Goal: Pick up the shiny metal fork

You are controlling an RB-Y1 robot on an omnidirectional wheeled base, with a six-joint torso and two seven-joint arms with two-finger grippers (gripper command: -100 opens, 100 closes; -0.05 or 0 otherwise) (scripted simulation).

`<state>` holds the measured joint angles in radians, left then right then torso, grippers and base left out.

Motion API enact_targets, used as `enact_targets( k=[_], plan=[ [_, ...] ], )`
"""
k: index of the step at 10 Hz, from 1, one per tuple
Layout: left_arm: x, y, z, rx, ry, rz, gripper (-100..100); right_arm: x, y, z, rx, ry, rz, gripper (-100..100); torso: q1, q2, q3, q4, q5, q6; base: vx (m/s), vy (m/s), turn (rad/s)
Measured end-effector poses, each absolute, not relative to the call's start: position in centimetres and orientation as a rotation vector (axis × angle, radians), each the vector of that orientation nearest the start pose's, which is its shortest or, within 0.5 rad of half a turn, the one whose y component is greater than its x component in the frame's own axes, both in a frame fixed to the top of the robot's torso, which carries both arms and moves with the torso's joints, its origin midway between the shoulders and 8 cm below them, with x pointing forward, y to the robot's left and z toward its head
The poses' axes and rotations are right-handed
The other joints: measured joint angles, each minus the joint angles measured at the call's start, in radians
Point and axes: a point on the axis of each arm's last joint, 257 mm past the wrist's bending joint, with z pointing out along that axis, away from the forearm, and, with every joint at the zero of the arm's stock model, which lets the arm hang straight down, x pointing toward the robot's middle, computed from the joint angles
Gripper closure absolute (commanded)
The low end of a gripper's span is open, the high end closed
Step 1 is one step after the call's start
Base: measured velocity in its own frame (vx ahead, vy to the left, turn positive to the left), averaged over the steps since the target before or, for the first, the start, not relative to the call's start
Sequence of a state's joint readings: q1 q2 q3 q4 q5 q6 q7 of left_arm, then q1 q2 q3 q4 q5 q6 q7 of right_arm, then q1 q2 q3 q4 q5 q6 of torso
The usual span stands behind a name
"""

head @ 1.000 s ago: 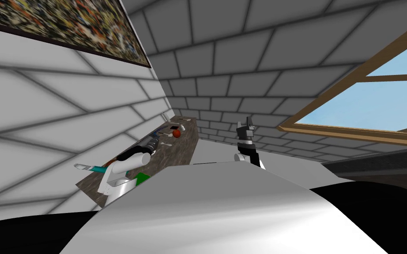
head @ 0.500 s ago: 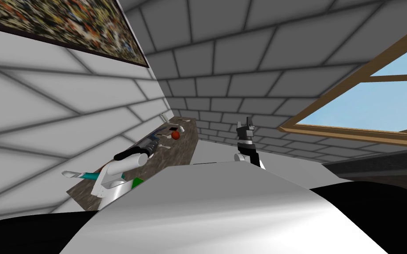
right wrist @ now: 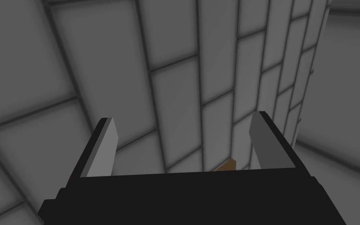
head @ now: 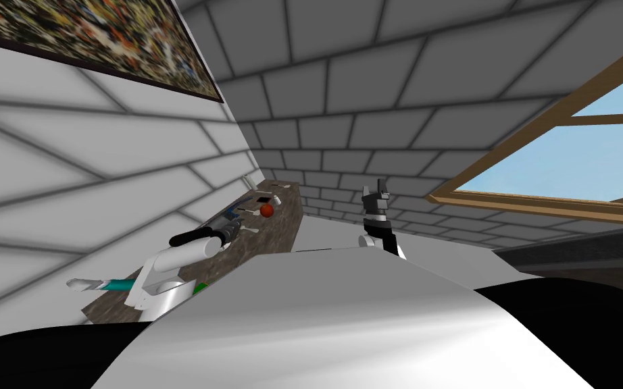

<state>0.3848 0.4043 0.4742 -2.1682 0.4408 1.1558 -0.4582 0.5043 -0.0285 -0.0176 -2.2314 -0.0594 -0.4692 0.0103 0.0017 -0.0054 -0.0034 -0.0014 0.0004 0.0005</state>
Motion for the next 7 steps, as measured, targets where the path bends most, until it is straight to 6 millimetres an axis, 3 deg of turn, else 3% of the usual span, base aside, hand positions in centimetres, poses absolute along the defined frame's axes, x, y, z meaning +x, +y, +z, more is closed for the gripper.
enact_targets(
  k=[7],
  plan=[
    [28.0,49.4,-29.5,-1.589,1.981,-0.154,-100,35.6,-29.4,-0.4,0.737,0.656,1.291,0,0.001,0.001,0.0,0.0,0.0,0.0,0.061,0.018,-0.041]
  ],
)
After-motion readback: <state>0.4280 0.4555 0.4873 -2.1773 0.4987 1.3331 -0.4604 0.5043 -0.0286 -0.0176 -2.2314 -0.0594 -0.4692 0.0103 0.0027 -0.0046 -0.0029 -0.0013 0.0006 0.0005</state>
